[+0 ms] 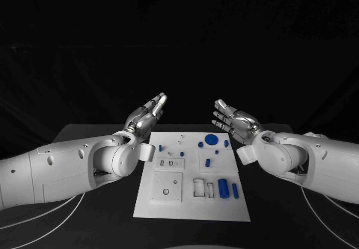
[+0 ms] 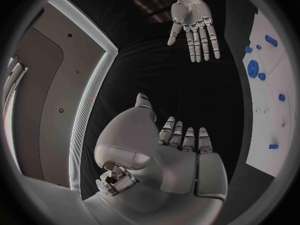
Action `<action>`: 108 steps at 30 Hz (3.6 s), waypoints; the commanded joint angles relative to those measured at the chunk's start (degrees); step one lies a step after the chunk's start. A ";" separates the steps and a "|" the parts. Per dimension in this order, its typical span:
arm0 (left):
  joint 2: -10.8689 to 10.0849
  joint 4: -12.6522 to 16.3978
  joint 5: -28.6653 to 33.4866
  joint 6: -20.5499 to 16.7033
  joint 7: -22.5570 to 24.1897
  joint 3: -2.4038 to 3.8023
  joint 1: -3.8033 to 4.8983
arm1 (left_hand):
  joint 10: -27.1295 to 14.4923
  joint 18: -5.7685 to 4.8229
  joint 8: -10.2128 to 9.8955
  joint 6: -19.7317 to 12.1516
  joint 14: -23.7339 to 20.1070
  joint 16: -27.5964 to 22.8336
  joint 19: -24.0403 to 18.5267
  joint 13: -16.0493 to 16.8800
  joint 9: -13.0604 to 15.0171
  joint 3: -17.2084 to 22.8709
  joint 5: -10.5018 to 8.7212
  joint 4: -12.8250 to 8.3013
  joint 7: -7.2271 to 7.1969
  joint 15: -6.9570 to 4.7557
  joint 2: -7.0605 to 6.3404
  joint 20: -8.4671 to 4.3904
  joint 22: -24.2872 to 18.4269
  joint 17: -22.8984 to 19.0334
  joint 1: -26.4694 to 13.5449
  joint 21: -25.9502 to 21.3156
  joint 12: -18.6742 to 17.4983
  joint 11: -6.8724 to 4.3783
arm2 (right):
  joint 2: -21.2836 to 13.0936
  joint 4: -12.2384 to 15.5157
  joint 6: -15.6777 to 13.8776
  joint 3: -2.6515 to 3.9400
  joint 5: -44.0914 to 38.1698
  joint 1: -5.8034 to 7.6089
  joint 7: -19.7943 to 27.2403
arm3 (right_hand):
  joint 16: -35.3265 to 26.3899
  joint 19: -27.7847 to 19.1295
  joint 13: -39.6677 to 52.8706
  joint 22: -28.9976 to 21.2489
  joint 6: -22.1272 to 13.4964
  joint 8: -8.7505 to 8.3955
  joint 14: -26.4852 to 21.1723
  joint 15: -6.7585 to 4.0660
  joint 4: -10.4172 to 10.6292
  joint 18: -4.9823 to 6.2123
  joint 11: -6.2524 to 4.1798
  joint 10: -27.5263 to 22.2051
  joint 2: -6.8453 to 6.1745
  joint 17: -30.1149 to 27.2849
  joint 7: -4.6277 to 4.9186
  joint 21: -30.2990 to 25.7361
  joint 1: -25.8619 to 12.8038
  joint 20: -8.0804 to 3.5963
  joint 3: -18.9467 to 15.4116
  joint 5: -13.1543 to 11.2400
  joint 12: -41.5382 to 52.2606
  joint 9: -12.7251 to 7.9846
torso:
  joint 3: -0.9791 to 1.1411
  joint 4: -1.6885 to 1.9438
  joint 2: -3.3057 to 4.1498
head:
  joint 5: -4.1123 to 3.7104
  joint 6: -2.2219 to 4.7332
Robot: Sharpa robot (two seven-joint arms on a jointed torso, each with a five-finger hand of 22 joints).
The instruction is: Assemble the parts on the task board
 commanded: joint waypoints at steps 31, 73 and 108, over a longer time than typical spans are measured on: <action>-3.59 3.86 -2.84 9.58 -3.12 0.05 0.69 | 2.22 1.84 1.88 9.10 3.22 4.40 5.06 0.76 0.90 1.78 12.88 -0.10 5.65 7.90 0.33 11.05 2.11 1.20 10.35 3.68 7.58 5.96 | -0.55 -2.68 3.51 -0.04 -88.98 11.68 -27.20 | 75.01 74.70 5.31 68.97 40.38 11.19 72.19 -1.52 -21.85 -4.85 6.96 49.74 -9.55 49.12 3.66 78.66 16.24 -2.82 23.53 4.47 26.89 7.17 | 0.27 3.59 1.07 | -1.22 -5.52; -2.77 3.74 -5.96 11.73 -4.90 0.02 0.65 | 2.45 1.87 2.54 11.31 4.35 6.27 6.37 0.84 1.11 2.16 15.53 -0.21 6.99 9.51 0.42 12.49 2.50 1.48 12.70 4.74 8.40 7.30 | 11.59 -19.56 3.23 -0.20 -102.47 2.96 -25.32 | 81.27 79.91 18.93 80.41 42.75 8.41 76.74 -1.85 -18.90 -6.62 6.51 44.24 -18.19 59.67 5.61 84.63 8.32 -3.01 30.97 12.73 31.11 14.56 | 0.96 4.80 2.26 | -1.78 -6.67; -2.73 3.05 -6.67 11.68 -5.19 0.00 0.57 | 3.01 1.78 3.83 14.75 4.69 7.12 6.71 0.93 1.46 2.62 16.91 -0.45 8.25 9.77 0.23 12.69 2.56 1.56 14.68 5.07 9.40 8.69 | 15.52 -25.84 2.66 -0.13 -99.38 -0.40 -23.36 | 80.02 77.74 19.81 78.96 41.74 6.73 74.60 -1.43 -18.67 -6.09 6.99 42.79 -19.17 56.55 6.35 83.18 7.89 -2.72 35.72 17.39 28.64 15.72 | 1.39 5.12 2.54 | -1.11 -7.16</action>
